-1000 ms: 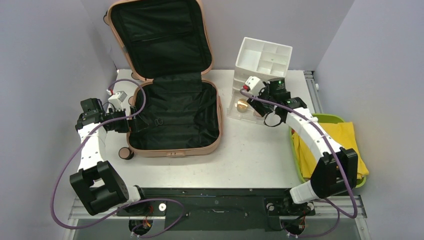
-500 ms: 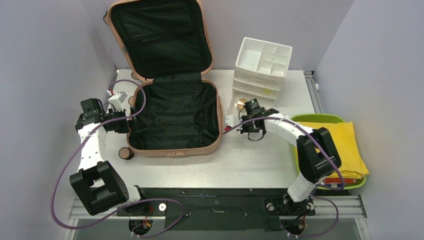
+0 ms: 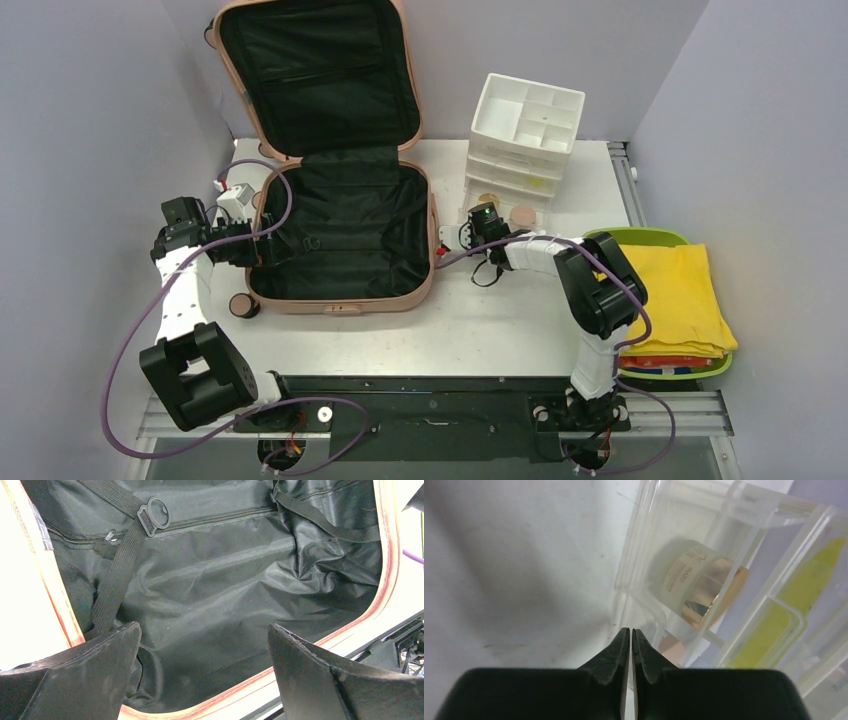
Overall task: Open, take out, and arrange the luggage
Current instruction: Close the drawer of the storage box.
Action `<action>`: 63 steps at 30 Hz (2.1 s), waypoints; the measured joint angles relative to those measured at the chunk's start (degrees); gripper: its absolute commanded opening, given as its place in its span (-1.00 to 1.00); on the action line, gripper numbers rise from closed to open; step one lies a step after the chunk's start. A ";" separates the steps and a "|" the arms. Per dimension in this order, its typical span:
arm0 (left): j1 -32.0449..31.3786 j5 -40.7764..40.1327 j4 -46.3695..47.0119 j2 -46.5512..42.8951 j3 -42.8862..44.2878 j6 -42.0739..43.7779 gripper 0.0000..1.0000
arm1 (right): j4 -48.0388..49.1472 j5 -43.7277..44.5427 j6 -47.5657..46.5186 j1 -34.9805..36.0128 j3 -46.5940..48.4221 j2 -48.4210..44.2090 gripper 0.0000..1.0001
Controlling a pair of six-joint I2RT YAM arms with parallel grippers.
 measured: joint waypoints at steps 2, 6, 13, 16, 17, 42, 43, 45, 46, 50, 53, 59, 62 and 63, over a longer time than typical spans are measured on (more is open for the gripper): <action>0.00 -0.07 -0.02 -0.07 0.00 0.00 0.93 | 2.89 1.97 -0.83 -0.24 0.07 0.79 -0.94; 0.00 -0.13 0.02 -0.26 -0.02 -0.02 0.93 | 4.87 3.48 -1.79 -0.46 1.01 1.81 -0.94; 0.00 -0.15 0.02 -0.35 -0.02 -0.04 0.93 | 4.96 5.75 -3.61 -1.55 6.95 6.05 -0.94; 0.00 -0.15 0.04 -0.35 -0.02 -0.07 0.93 | 5.64 6.19 -4.00 -2.43 9.18 7.89 -0.94; 0.00 -0.15 0.04 -0.35 -0.02 -0.07 0.93 | 6.08 6.32 -4.13 -2.67 9.53 8.26 -0.94; 0.00 -0.11 0.31 -0.31 -0.02 -0.57 0.93 | 11.23 7.48 -7.87 -6.49 21.62 18.56 -0.88; 0.00 -0.13 0.37 -0.31 -0.02 -0.59 0.93 | 11.08 7.58 -7.80 -6.75 22.43 19.06 -0.87; 0.00 -0.13 0.44 -0.31 0.00 -0.57 0.93 | 10.49 7.72 -7.61 -7.17 24.13 19.93 -0.87; 0.00 -0.11 0.44 -0.31 -0.02 -0.57 0.93 | 10.03 7.72 -7.43 -7.43 25.27 20.39 -0.87; 0.00 -0.11 0.48 -0.28 -0.02 -0.61 0.93 | 8.68 7.85 -6.93 -8.22 29.24 21.81 -0.86; 0.00 -0.11 0.50 -0.28 0.00 -0.63 0.93 | 8.28 7.91 -6.95 -8.41 31.04 23.26 -0.85; 0.00 -0.11 0.55 -0.28 -0.02 -0.68 0.93 | 7.87 8.59 -7.17 -8.39 31.78 25.11 -0.84; 0.00 -0.13 0.52 -0.28 -0.02 -0.66 0.93 | 4.61 7.48 -5.33 -8.37 31.80 24.24 -0.77; 0.00 -0.13 0.50 -0.28 -0.02 -0.66 0.93 | -0.61 5.27 -2.80 -8.33 31.82 23.23 -0.64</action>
